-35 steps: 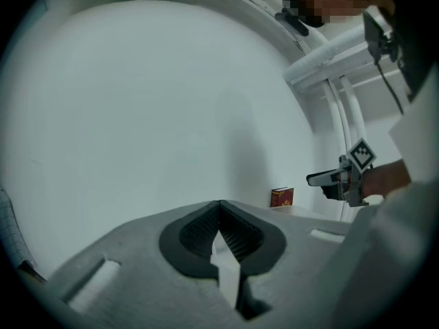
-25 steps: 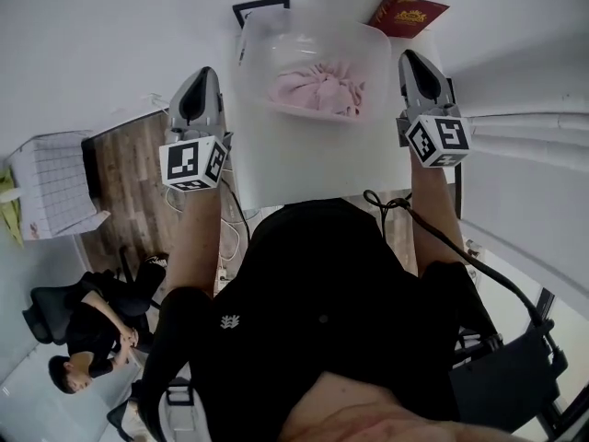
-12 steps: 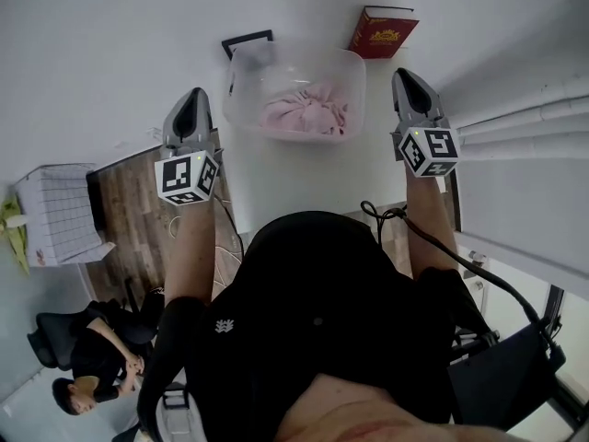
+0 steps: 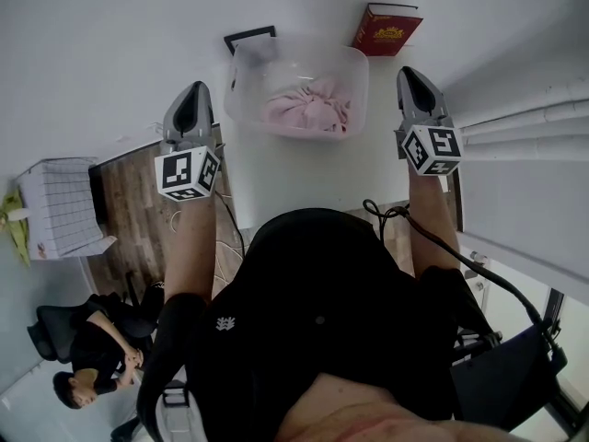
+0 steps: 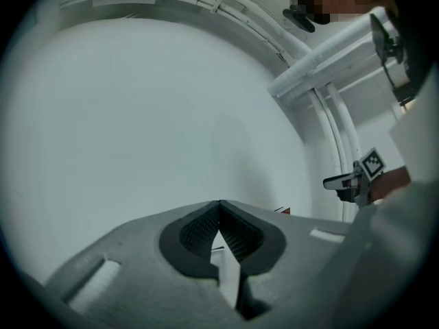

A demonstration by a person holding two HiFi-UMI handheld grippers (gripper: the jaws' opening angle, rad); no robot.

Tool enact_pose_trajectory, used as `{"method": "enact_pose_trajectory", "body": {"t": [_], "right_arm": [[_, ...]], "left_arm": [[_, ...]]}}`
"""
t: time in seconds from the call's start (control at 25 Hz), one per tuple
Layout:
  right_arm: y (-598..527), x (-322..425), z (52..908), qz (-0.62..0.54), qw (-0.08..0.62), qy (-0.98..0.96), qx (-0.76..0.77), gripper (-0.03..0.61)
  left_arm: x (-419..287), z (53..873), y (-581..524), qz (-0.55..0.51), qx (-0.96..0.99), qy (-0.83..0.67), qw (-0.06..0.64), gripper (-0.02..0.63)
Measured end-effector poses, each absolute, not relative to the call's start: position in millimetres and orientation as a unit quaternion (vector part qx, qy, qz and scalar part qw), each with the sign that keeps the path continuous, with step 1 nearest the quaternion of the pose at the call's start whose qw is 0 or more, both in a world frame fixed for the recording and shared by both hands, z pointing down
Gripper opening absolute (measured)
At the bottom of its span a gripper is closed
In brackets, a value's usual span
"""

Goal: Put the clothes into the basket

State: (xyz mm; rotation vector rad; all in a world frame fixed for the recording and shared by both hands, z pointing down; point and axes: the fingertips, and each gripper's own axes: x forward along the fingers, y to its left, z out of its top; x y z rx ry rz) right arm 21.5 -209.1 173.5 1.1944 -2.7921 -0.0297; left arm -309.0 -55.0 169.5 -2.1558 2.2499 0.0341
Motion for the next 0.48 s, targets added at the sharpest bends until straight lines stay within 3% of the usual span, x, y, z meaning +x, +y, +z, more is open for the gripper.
{"method": "enact_pose_trajectory", "body": {"t": [0.48], "right_arm": [[-212,31,165,-0.022,0.062,-0.915,0.397,-0.006]], "left_arm": [[-296,165,-62,0.021,-0.694,0.719,0.013,0.001]]}}
